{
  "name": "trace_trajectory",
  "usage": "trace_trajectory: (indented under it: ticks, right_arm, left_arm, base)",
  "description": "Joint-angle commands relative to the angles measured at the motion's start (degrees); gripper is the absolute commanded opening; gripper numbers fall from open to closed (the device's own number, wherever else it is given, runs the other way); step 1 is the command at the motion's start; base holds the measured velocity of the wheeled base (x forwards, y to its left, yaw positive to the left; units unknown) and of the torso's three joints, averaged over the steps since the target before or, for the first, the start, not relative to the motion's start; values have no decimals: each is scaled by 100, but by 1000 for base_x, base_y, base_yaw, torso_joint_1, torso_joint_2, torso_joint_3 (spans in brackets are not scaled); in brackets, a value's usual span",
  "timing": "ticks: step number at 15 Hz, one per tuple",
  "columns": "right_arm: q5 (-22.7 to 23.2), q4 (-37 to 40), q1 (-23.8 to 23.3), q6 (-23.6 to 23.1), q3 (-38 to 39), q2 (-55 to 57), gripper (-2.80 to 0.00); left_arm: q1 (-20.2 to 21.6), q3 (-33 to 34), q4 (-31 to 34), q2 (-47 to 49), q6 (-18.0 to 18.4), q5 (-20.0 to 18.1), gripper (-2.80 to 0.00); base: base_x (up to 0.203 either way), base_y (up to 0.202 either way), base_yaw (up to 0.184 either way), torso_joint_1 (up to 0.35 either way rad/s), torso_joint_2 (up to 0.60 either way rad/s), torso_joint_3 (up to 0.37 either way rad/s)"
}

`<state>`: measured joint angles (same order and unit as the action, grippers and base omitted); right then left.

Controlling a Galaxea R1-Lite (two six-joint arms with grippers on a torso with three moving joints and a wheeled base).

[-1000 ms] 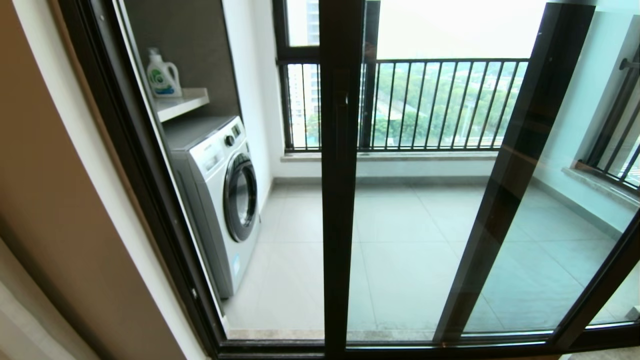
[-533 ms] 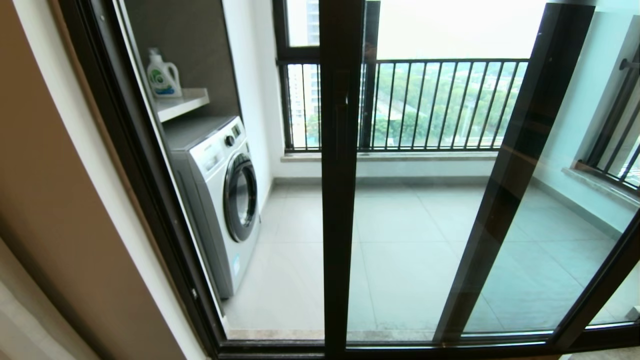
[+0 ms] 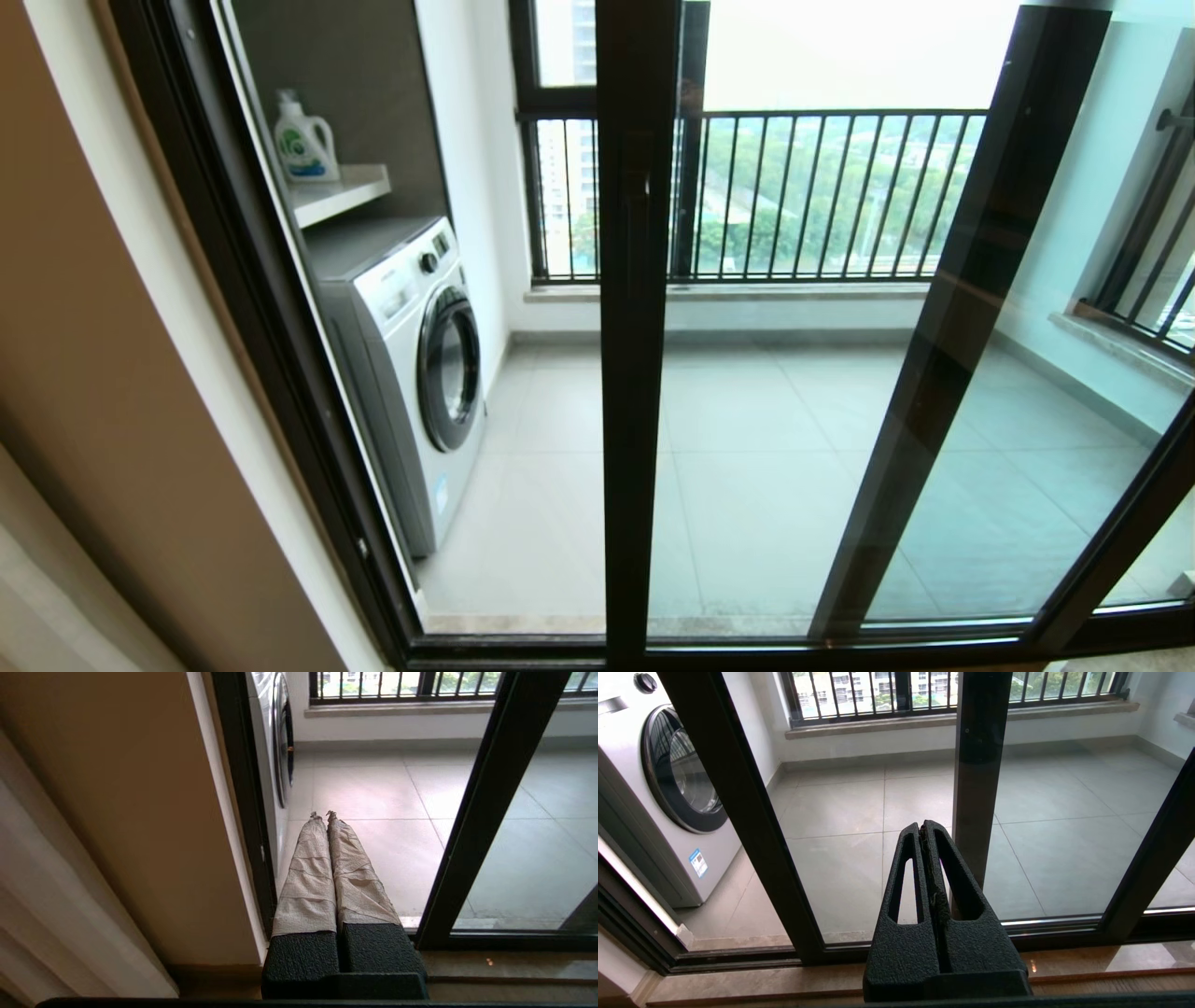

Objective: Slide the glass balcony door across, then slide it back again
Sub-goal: Open the slid door

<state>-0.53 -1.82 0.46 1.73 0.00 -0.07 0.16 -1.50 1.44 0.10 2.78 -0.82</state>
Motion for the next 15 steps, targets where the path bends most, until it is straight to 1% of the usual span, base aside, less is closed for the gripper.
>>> trace_trajectory:
  ticks: [1, 2, 3, 4, 7, 8, 13, 14, 15]
  right_arm:
    - [0, -3, -1, 3, 70, 7, -280]
    - [0, -3, 6, 3, 70, 7, -280]
    - [0, -3, 6, 3, 70, 7, -280]
    - [0, -3, 6, 3, 70, 7, -280]
    - [0, -3, 6, 3, 70, 7, -280]
    - [0, -3, 6, 3, 70, 7, -280]
    - [-19, -28, -8, -39, 78, 7, -280]
    - [-47, -51, -20, -130, 24, 1, -280]
    - [-45, 1, -18, -169, -198, 73, -280]
  left_arm:
    - [2, 134, -151, 5, 280, 36, -280]
    - [2, 124, -83, 8, 495, -85, -280]
    - [2, 132, -83, 8, 488, -58, -280]
    - [2, 141, -98, 8, 441, -19, -280]
    - [2, 141, -109, 8, -79, 30, -280]
    - [2, 141, -109, 8, -124, 38, -280]
    - [2, 141, -109, 2, -129, 38, -280]
    - [2, 141, -109, 8, -129, 38, -280]
    - [2, 141, -109, 8, -129, 38, -280]
  base:
    - [0, 0, 0, 0, 0, 0]
    - [0, 0, 0, 0, 0, 0]
    - [0, 0, 0, 0, 0, 0]
    - [0, 0, 0, 0, 0, 0]
    - [0, 0, 0, 0, 0, 0]
    - [0, 0, 0, 0, 0, 0]
    - [0, 0, 0, 0, 0, 0]
    - [0, 0, 0, 0, 0, 0]
    - [0, 0, 0, 0, 0, 0]
